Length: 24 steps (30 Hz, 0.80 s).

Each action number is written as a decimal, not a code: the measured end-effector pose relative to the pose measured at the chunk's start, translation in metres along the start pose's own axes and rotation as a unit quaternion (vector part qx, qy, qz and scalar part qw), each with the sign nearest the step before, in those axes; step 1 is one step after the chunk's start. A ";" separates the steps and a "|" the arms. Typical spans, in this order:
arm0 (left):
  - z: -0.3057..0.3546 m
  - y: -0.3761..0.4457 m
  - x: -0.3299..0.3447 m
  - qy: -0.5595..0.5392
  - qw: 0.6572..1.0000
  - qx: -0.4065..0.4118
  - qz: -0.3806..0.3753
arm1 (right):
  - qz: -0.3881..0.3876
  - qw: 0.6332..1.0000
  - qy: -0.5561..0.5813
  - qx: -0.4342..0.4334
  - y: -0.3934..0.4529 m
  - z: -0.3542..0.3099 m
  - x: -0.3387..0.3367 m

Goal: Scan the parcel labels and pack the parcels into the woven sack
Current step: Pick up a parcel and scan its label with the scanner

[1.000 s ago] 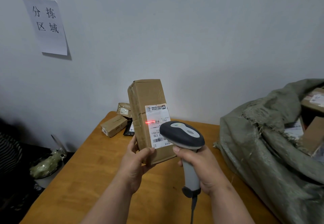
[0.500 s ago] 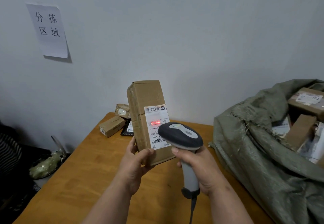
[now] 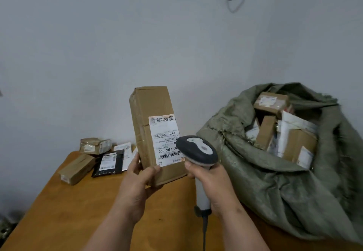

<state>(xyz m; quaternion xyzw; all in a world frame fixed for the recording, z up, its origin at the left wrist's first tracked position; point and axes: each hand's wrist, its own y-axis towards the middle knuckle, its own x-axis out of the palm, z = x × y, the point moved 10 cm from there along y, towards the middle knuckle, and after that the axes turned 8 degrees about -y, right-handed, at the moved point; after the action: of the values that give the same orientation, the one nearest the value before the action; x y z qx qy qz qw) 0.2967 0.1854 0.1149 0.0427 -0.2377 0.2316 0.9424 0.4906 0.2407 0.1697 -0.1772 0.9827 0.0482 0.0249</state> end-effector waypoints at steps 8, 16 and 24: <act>0.002 0.008 0.102 0.078 0.994 0.009 -0.073 | 0.120 0.993 0.025 -0.002 -0.011 0.002 -0.078; 0.004 0.023 0.282 0.345 0.910 0.114 -0.198 | 0.215 0.969 0.119 -0.029 0.002 -0.021 -0.201; -0.035 0.059 0.457 0.478 0.832 0.184 -0.212 | 0.201 0.951 0.234 0.008 0.060 -0.016 -0.355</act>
<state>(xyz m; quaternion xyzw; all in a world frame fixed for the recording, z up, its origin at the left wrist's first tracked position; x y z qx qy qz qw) 0.6415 0.4345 0.2959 0.1483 0.3042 0.0567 0.9393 0.8015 0.4175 0.2146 0.0182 0.9766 0.0016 -0.2142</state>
